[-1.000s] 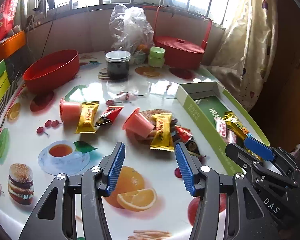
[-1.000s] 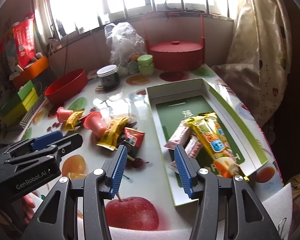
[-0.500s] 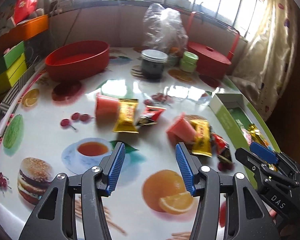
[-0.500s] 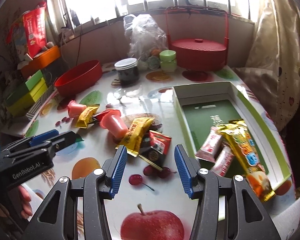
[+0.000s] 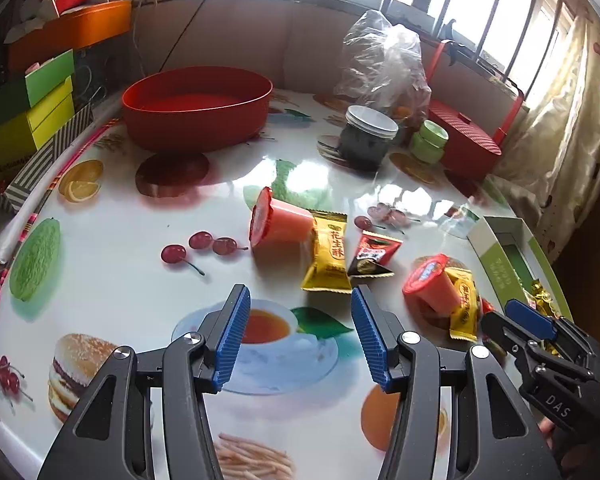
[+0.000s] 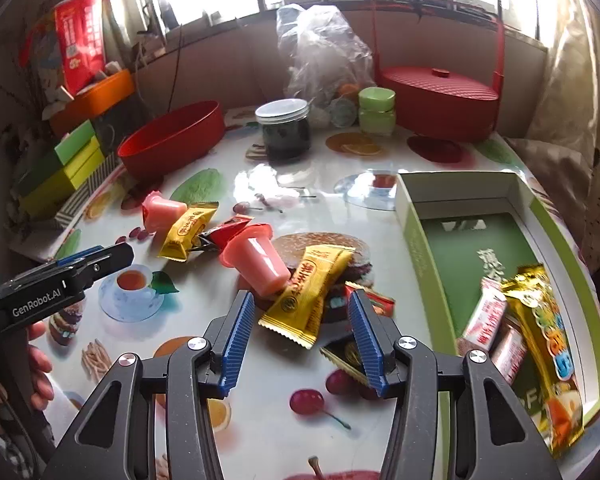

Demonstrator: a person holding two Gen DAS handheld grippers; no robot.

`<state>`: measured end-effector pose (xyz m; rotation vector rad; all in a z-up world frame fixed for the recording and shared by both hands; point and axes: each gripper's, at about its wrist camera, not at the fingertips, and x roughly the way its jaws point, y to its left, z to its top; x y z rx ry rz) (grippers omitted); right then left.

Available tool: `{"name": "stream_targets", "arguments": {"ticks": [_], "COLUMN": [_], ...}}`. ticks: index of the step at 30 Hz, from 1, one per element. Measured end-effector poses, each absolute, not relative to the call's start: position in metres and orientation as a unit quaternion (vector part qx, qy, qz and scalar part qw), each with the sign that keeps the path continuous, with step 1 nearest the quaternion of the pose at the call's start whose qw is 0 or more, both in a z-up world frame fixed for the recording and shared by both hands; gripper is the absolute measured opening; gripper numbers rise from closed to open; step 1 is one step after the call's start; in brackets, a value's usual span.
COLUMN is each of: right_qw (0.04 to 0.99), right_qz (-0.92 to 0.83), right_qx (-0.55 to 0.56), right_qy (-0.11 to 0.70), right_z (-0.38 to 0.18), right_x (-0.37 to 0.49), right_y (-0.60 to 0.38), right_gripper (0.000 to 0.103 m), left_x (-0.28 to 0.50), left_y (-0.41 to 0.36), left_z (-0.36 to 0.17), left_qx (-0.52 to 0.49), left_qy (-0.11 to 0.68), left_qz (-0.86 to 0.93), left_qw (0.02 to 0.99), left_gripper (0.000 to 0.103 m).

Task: Organize snacks
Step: 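Withdraw both open tools from the box toward the snack pile, then grasp a yellow peanut-crisp bar with the left tool while the right tool grasps a pink jelly cup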

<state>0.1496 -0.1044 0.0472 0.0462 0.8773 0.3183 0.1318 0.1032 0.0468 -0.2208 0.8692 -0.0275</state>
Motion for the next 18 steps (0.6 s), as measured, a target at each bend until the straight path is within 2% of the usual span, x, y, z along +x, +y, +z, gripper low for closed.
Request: {"name": "stream_targets", "arguments": {"ticks": [18], "right_qw": [0.884], "right_qz": [0.179], "right_qx": [-0.042], "right_qy": [0.43], "right_z": [0.03], "right_x": [0.184], "right_y": [-0.07], "right_gripper": [0.053], "left_x": [0.18], "left_y": [0.092], "left_z": [0.027], "left_qx": [-0.105], "left_qy": [0.438], "left_qz": [-0.034], "left_qw": [0.892], "left_gripper": [0.054]}}
